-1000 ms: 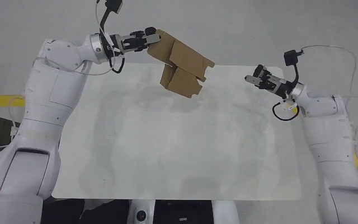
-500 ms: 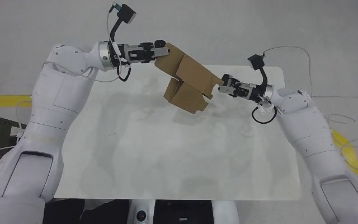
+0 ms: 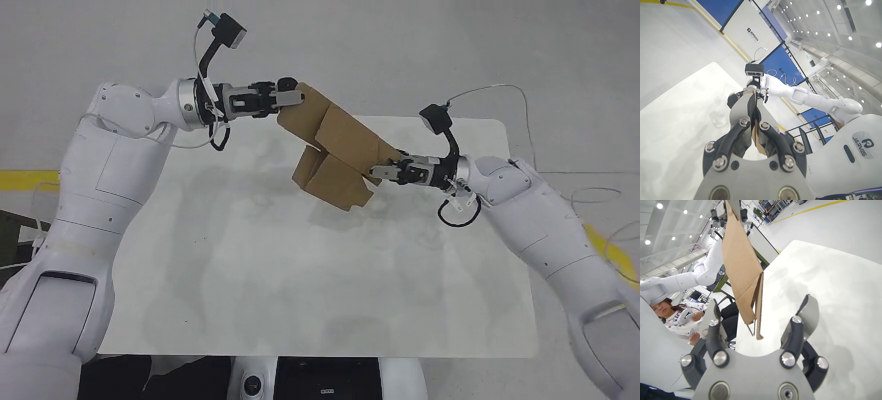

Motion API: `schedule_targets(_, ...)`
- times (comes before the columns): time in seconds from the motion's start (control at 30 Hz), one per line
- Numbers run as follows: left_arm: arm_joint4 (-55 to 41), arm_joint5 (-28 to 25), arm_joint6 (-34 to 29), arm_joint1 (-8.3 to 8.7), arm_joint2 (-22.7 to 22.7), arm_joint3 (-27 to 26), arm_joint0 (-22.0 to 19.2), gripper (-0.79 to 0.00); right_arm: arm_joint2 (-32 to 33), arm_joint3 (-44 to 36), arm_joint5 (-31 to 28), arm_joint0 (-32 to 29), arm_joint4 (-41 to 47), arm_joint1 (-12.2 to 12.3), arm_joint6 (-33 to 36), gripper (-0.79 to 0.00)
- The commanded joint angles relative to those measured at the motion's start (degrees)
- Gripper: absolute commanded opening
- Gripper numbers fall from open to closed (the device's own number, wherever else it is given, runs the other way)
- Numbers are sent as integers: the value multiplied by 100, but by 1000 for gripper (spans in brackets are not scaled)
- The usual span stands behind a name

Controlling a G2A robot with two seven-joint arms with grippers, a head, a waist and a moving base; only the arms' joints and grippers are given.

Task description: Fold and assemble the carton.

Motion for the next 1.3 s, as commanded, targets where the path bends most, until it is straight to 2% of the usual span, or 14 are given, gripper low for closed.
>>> schedule_targets(0.0,-37,29,-23,-1,-4,2,14,-785,-104,-22,0,53,95,20,0,-785)
schedule_targets(0.3,-132,65,-28,2,-84,112,25,-785,-297,-165,0,109,637,94,0,-785)
schedule_targets(0.47,-132,65,-28,2,-84,112,25,-785,-297,-165,0,109,637,94,0,-785)
schedule_targets(0.5,-132,65,-28,2,-84,112,25,-739,-297,-165,0,109,637,94,0,-785)
schedule_targets(0.53,-132,65,-28,2,-84,112,25,-446,-297,-165,0,109,637,94,0,-785)
schedule_targets(0.57,-132,65,-28,2,-84,112,25,0,-297,-165,0,109,637,94,0,-785)
schedule_targets(0.77,-132,65,-28,2,-84,112,25,0,-297,-165,0,109,637,94,0,-785)
schedule_targets(0.8,-150,77,196,23,-215,348,-14,0,-200,-168,0,58,1052,84,-133,-785)
schedule_targets(0.83,-150,77,196,23,-215,348,-14,0,-200,-168,0,58,1052,84,-133,-785)
schedule_targets(0.87,-39,11,451,55,-357,627,-70,0,-71,-149,0,-38,1701,64,-45,-785)
schedule_targets(0.9,159,-112,538,64,-368,700,-79,0,-38,-140,0,-66,1983,43,0,-785)
schedule_targets(1.0,676,-289,882,74,-353,754,-52,0,-93,-33,0,18,1959,4,0,-785)
schedule_targets(1.27,676,-289,882,74,-353,754,-52,0,-93,-33,0,18,1959,4,0,-785)
